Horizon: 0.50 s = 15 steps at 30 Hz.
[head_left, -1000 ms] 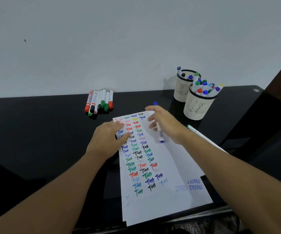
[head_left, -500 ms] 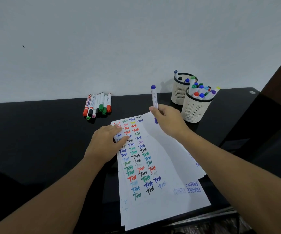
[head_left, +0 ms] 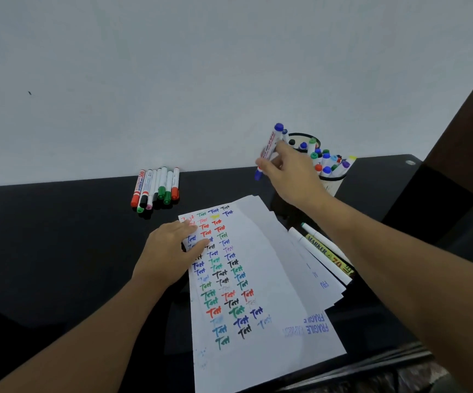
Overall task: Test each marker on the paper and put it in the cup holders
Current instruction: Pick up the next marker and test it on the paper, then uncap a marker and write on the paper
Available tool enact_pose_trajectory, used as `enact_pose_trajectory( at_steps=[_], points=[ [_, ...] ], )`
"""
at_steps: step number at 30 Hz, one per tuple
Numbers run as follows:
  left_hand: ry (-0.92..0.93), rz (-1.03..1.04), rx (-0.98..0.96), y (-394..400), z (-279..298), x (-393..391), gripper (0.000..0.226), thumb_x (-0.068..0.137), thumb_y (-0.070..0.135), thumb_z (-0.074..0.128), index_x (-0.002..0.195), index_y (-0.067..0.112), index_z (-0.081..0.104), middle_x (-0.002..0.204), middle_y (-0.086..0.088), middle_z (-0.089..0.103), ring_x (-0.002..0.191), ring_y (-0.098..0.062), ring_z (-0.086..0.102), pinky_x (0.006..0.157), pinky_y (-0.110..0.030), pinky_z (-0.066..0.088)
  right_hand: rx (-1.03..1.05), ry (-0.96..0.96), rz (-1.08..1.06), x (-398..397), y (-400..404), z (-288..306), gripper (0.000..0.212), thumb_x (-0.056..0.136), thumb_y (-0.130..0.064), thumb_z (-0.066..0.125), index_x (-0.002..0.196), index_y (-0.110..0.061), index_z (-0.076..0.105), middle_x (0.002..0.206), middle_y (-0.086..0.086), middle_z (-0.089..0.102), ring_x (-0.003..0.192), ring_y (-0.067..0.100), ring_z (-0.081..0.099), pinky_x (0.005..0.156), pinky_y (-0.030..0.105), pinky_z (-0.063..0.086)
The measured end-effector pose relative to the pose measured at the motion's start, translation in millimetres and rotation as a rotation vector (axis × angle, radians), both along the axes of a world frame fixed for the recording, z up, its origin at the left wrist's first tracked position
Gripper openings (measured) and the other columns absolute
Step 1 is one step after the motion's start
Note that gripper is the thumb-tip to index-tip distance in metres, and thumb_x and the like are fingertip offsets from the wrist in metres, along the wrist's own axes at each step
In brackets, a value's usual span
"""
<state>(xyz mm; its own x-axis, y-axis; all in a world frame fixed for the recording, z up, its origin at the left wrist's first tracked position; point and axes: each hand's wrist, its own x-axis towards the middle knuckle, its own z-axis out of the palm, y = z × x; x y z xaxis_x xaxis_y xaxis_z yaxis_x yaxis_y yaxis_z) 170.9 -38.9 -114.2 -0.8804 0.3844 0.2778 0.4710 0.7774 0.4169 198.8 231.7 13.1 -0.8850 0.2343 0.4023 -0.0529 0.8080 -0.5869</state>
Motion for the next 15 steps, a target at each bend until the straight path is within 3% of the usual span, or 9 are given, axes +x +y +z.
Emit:
enact_pose_trajectory(
  at_steps=[3,9,15],
  points=[
    [-0.004,0.001,0.01,0.2,-0.6,-0.2,0.062,0.088,0.06,0.064,0.134,0.019,0.065,0.142,0.001,0.059,0.134,-0.014,0.048,0.114,-0.034,0.034,0.023,0.056,-0.062,-6.5,16.7,22.0,0.034,0.105,-0.041,0.055,0.13,-0.018,0.059,0.096,-0.004,0.067,0.089,0.017,0.064,0.078,0.033,0.051],
    [-0.017,0.006,0.03,1.2,0.6,0.3,0.061,0.088,0.058,0.065,0.135,0.018,0.065,0.144,0.0,0.058,0.135,-0.015,0.047,0.113,-0.032,0.033,0.064,0.047,-0.236,-28.0,65.8,46.9,0.023,0.104,-0.043,0.049,0.109,-0.024,0.06,0.076,-0.012,0.064,0.072,0.013,0.064,0.074,0.038,0.054],
    [-0.003,0.014,0.025,2.1,1.5,1.1,0.06,0.088,0.057,0.067,0.134,0.018,0.065,0.143,0.0,0.058,0.135,-0.016,0.048,0.113,-0.032,0.033,0.082,-0.008,-0.353,-48.1,93.3,47.4,0.02,0.102,-0.039,0.054,0.107,-0.023,0.065,0.092,0.0,0.07,0.084,0.023,0.068,0.085,0.049,0.058]
  ],
)
